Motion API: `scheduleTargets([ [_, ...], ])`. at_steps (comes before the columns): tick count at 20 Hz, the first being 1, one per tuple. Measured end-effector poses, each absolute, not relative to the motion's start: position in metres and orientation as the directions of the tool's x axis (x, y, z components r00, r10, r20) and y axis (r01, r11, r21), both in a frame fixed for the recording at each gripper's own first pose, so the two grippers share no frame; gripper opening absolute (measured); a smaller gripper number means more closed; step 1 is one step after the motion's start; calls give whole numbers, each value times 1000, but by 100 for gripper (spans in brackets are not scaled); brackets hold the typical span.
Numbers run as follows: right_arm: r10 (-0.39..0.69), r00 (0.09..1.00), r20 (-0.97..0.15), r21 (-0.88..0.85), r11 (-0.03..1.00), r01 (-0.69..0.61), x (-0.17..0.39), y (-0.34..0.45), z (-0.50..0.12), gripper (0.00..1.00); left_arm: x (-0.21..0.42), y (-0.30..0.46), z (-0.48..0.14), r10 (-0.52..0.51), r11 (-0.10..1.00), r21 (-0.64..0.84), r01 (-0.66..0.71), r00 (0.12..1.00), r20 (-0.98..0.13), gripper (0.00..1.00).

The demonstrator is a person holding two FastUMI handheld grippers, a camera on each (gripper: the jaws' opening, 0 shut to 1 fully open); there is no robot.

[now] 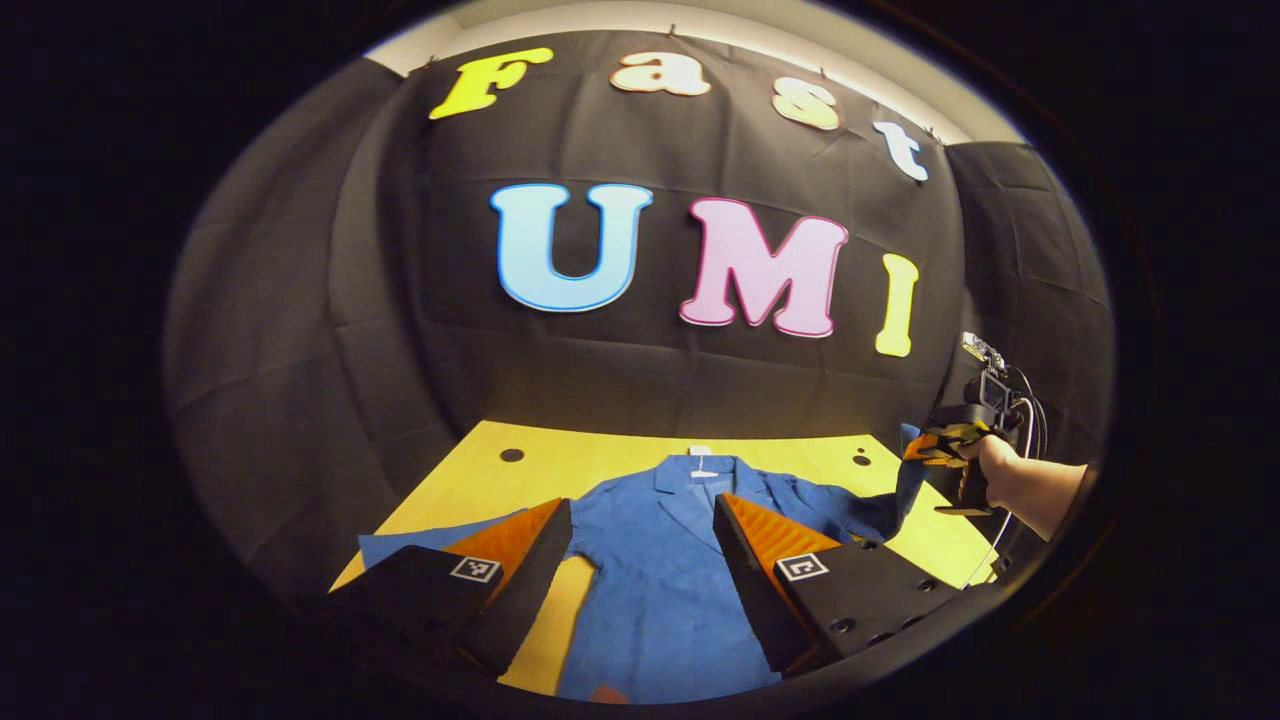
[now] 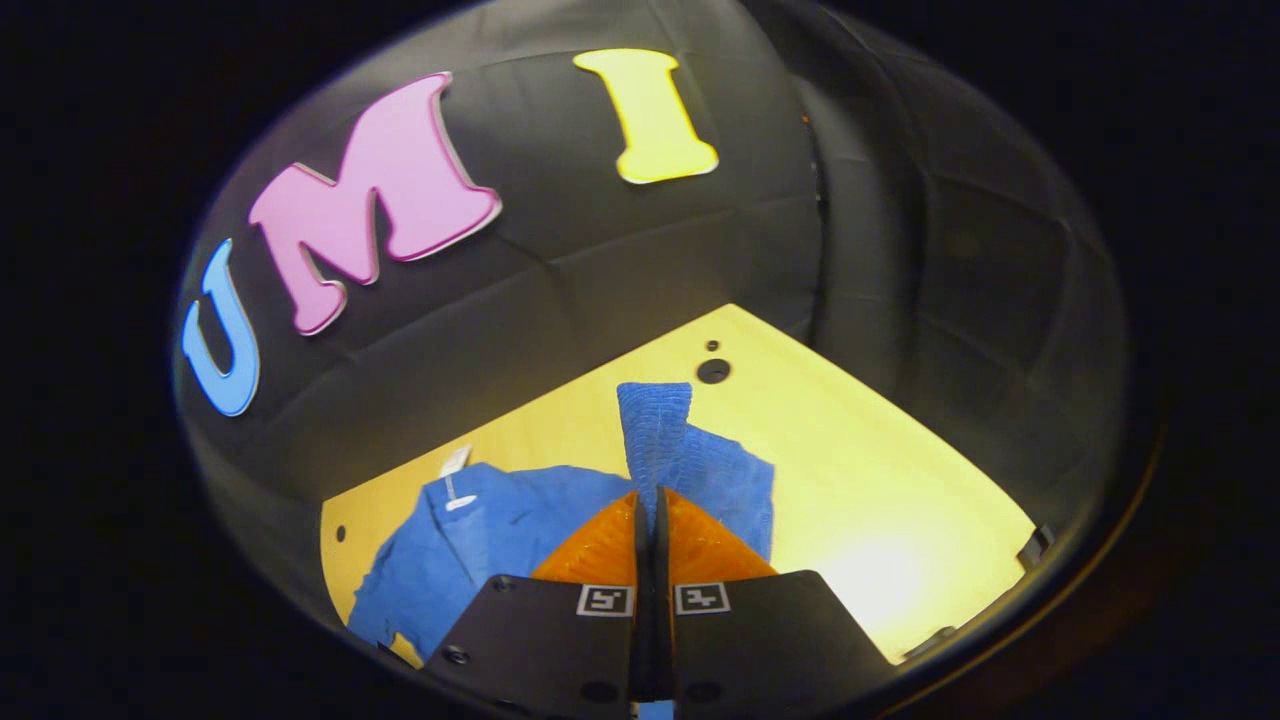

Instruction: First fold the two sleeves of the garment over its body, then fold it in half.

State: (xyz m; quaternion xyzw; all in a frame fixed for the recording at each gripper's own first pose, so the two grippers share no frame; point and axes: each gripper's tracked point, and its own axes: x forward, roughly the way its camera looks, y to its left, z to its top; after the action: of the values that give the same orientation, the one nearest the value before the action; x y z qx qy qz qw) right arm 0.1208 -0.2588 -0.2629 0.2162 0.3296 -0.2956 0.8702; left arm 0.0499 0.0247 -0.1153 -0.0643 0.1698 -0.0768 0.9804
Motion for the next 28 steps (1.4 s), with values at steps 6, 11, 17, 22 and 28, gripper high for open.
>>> scheduleTargets([
  [6,-167,680,-714,207,878,432,183,-100,-264,1,30,80,-130,-83,980,-197,14,934,-348,83],
  [11,16,670,-743,210,955,210,216,41,-287,1,23,114,-136,-18,978,-200,-58,935,-355,82],
  [17,13,568,-823,144,972,186,221,110,-356,11,15,147,-148,61,970,-196,-140,929,-364,82],
  [22,-1,561,-828,103,983,154,209,120,-370,88,18,179,-171,114,951,-222,-215,911,-397,82],
  [28,-5,704,-710,81,993,89,193,86,-301,99,63,251,-246,115,914,-277,-297,843,-525,82],
])
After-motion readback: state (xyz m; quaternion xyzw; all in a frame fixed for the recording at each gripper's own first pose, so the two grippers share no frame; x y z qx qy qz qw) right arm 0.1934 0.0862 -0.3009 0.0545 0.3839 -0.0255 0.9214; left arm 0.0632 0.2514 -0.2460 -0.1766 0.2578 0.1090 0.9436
